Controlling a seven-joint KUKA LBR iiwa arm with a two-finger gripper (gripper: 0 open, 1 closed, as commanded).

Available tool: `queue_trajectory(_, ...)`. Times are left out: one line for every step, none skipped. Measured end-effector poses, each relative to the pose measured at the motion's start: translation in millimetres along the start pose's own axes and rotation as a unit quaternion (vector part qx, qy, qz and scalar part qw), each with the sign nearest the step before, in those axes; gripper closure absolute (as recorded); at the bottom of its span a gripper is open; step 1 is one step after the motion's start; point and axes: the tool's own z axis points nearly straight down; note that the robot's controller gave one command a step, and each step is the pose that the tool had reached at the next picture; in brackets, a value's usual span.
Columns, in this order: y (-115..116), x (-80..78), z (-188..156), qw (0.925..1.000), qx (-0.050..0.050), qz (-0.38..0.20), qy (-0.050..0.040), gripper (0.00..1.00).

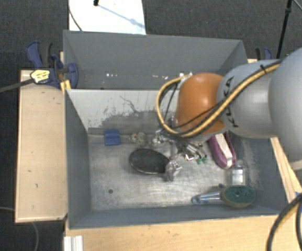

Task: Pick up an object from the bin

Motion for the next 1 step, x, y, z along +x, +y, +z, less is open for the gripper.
queue_trajectory(-3.1, -0.6, -4.5, 1.0000, 0.001, 0.001, -0.0030, 1.00)
